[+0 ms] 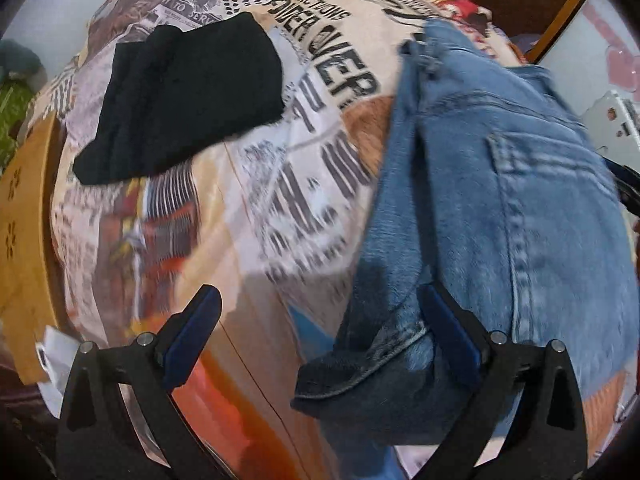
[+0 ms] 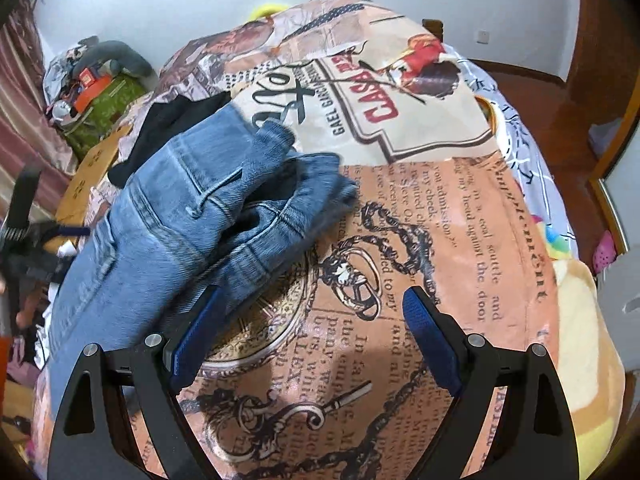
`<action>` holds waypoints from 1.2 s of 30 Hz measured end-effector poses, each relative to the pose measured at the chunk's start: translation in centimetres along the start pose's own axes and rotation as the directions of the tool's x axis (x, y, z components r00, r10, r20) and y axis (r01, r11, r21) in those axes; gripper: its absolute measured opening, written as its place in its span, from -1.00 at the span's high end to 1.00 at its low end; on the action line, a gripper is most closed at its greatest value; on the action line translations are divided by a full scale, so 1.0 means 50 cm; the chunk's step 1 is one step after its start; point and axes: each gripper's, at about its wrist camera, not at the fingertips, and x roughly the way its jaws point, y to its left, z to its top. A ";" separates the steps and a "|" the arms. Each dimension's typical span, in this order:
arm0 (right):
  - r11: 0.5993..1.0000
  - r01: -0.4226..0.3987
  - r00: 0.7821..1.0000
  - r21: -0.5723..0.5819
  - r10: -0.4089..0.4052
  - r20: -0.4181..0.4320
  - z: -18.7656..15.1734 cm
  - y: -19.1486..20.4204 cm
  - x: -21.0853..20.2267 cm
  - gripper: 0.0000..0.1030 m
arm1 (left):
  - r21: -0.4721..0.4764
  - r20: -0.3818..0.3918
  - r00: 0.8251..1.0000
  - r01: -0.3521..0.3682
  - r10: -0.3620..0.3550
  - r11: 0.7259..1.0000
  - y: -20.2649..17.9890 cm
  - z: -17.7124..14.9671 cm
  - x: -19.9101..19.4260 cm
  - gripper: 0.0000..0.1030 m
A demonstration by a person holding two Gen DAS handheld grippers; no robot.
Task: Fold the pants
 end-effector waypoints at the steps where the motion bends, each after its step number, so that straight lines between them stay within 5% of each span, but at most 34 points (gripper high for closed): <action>1: 1.000 0.002 1.000 0.000 -0.002 0.008 -0.003 0.001 -0.010 -0.72 | -0.007 0.004 1.000 0.017 -0.017 1.000 -0.008 -0.014 -0.010 -0.98; 7: 1.000 0.022 0.998 -0.020 -0.021 0.063 -0.020 0.020 -0.074 -0.72 | -0.005 0.030 0.993 0.118 -0.118 0.993 -0.077 -0.074 -0.049 -0.97; 13: 1.000 0.014 0.992 -0.021 -0.011 0.125 -0.043 0.042 -0.135 -0.72 | -0.030 0.128 0.991 0.047 -0.043 0.998 -0.105 -0.085 -0.098 -0.91; 19: 0.997 -0.036 0.993 -0.075 0.044 0.107 -0.087 0.089 -0.154 -0.63 | -0.055 0.281 0.959 0.061 -0.044 0.997 -0.108 -0.098 -0.183 -0.91; 22: 0.994 -0.081 0.993 -0.067 0.086 0.078 -0.103 0.101 -0.142 -0.43 | -0.032 0.303 0.951 0.067 -0.055 0.997 -0.125 -0.103 -0.191 -0.91; 27: 0.991 -0.121 0.992 -0.048 0.122 0.019 -0.119 0.110 -0.099 0.07 | 0.028 0.226 0.973 0.040 -0.045 0.999 -0.158 -0.118 -0.140 -0.81; 30: 0.994 -0.094 0.995 -0.059 0.094 0.010 -0.132 0.113 -0.090 0.34 | 0.045 0.235 0.971 0.027 -0.037 0.999 -0.158 -0.130 -0.117 -0.81; 36: 0.993 -0.074 0.997 -0.091 0.075 0.003 -0.152 0.109 -0.082 0.50 | 0.035 0.271 0.962 -0.014 0.004 0.999 -0.161 -0.159 -0.111 -0.82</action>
